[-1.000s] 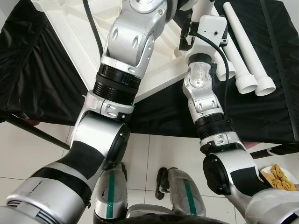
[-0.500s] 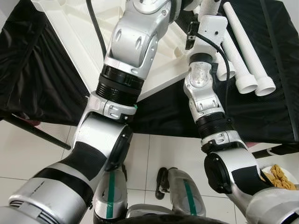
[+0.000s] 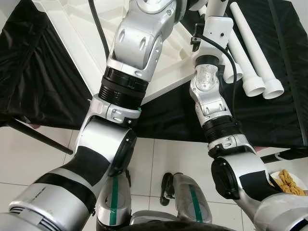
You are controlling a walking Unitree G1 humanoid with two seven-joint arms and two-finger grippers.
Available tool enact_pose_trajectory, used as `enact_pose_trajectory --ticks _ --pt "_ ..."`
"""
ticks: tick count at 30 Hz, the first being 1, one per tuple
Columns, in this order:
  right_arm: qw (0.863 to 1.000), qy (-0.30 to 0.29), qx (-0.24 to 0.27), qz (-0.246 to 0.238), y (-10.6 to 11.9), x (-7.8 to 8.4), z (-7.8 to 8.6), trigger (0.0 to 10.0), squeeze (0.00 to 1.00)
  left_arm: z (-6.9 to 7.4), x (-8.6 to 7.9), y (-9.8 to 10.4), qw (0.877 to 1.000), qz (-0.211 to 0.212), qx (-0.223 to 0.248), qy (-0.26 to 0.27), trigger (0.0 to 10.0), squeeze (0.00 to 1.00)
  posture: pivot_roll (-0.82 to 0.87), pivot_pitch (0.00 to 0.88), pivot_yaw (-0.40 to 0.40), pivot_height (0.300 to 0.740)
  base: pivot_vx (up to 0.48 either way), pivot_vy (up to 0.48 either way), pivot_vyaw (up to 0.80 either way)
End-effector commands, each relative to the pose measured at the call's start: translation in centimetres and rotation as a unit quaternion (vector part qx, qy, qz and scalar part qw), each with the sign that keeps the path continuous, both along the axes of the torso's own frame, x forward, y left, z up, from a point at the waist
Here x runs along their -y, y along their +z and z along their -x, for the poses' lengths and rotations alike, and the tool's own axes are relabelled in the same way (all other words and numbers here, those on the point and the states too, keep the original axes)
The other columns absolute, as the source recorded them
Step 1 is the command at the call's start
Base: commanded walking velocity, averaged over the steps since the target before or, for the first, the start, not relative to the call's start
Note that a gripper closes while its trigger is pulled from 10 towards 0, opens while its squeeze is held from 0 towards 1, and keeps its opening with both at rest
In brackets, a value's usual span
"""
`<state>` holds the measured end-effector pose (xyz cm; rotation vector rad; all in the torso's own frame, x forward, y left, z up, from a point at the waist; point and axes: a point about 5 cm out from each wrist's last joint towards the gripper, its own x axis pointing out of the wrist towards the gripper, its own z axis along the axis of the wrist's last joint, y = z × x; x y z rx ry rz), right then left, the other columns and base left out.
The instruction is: Building children table
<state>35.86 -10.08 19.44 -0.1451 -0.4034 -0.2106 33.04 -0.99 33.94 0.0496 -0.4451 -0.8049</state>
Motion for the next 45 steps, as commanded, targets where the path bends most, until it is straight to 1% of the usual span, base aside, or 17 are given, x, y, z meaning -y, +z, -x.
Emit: enact_pose_trajectory --ticks 1,2,5,14,15,16,17,19,21,23,26,31,38,40,43,44,45 --pt "1.000 0.022 -0.002 -0.016 0.2 -0.2 -0.1 10.0 0.00 -0.2 -0.7 0.2 0.998 0.021 0.002 0.055 10.0 0.23 0.09 0.007 -0.025 0.740 0.000 0.000 0.00" --pt "0.999 0.029 -0.002 -0.022 0.3 -0.3 0.0 10.0 0.00 0.2 -0.5 0.3 0.999 0.032 -0.003 0.028 10.0 1.00 0.09 0.010 -0.025 0.740 0.000 0.000 0.00" --pt "0.999 0.027 -0.004 -0.031 0.4 0.0 -0.1 10.0 0.00 0.9 -0.1 0.4 0.999 0.049 -0.008 -0.009 10.0 1.00 0.09 0.014 -0.023 0.740 0.000 0.000 0.00" --pt "0.999 0.026 -0.004 -0.033 0.4 0.0 -0.1 10.0 0.00 0.9 -0.1 0.5 0.999 0.051 -0.009 -0.011 10.0 1.00 0.09 0.014 -0.023 0.740 0.000 0.000 0.00" --pt "0.999 0.019 -0.009 -0.043 0.4 0.4 -0.1 10.0 0.00 0.9 -0.7 1.1 0.994 0.099 -0.030 -0.025 10.0 0.00 0.09 0.020 -0.022 0.740 0.000 0.000 0.00" --pt "0.999 0.019 -0.009 -0.043 0.4 0.4 -0.1 10.0 0.00 0.9 -0.7 1.1 0.994 0.099 -0.030 -0.025 10.0 0.00 0.09 0.020 -0.022 0.740 0.000 0.000 0.00" --pt "0.999 0.011 -0.013 -0.052 0.4 0.8 -0.2 10.0 0.00 0.8 -1.3 1.6 0.989 0.139 -0.047 -0.034 10.0 0.00 0.09 0.020 -0.022 0.740 0.000 0.000 0.00" --pt "0.999 0.011 -0.013 -0.052 0.4 0.8 -0.2 10.0 0.00 0.8 -1.3 1.6 0.989 0.139 -0.047 -0.034 10.0 0.00 0.09 0.020 -0.022 0.740 0.000 0.000 0.00" --pt "0.998 -0.003 -0.018 -0.062 0.5 1.9 -0.2 10.0 0.00 0.8 -2.5 2.2 0.974 0.208 -0.069 -0.056 10.0 0.00 0.08 0.029 -0.025 0.740 0.000 0.000 0.00" --pt "0.998 -0.012 -0.021 -0.065 0.4 2.6 -0.2 10.0 0.00 0.9 -3.1 2.5 0.969 0.230 -0.065 -0.064 10.0 0.00 0.08 0.032 -0.025 0.740 0.000 0.000 0.00" --pt "0.997 -0.016 -0.023 -0.066 0.3 3.0 -0.2 10.0 0.00 1.0 -3.5 2.5 0.967 0.237 -0.066 -0.064 10.0 0.00 0.08 0.034 -0.025 0.740 0.000 0.000 0.00" --pt "0.997 -0.028 -0.026 -0.064 0.4 4.2 -0.2 10.0 0.00 0.8 -4.0 1.7 0.969 0.225 -0.077 -0.060 10.0 0.00 0.08 0.035 -0.025 0.740 0.000 0.000 0.00" --pt "0.997 -0.034 -0.032 -0.063 0.4 5.0 -0.1 10.0 0.00 0.8 -4.0 0.6 0.973 0.203 -0.090 -0.055 10.0 0.00 0.07 0.033 -0.024 0.740 0.000 0.000 0.00" --pt "0.997 -0.025 -0.042 -0.062 0.4 5.6 0.0 10.0 0.00 0.9 -3.7 -1.0 0.978 0.171 -0.106 -0.047 10.0 0.00 0.07 0.032 -0.025 0.740 0.000 0.000 0.00" --pt "0.997 -0.023 -0.044 -0.062 0.5 5.8 0.1 10.0 0.00 0.9 -3.6 -1.7 0.980 0.159 -0.113 -0.044 10.0 0.00 0.07 0.032 -0.025 0.740 0.000 0.000 0.00" --pt "0.997 -0.013 -0.049 -0.061 0.5 6.0 0.2 10.0 0.00 0.9 -3.5 -2.7 0.983 0.134 -0.119 -0.034 10.0 0.00 0.07 0.030 -0.026 0.740 0.000 0.000 0.00" --pt "0.997 -0.013 -0.049 -0.061 0.5 6.0 0.2 10.0 0.00 0.9 -3.5 -2.7 0.983 0.134 -0.119 -0.034 10.0 0.00 0.07 0.030 -0.026 0.740 0.000 0.000 0.00"
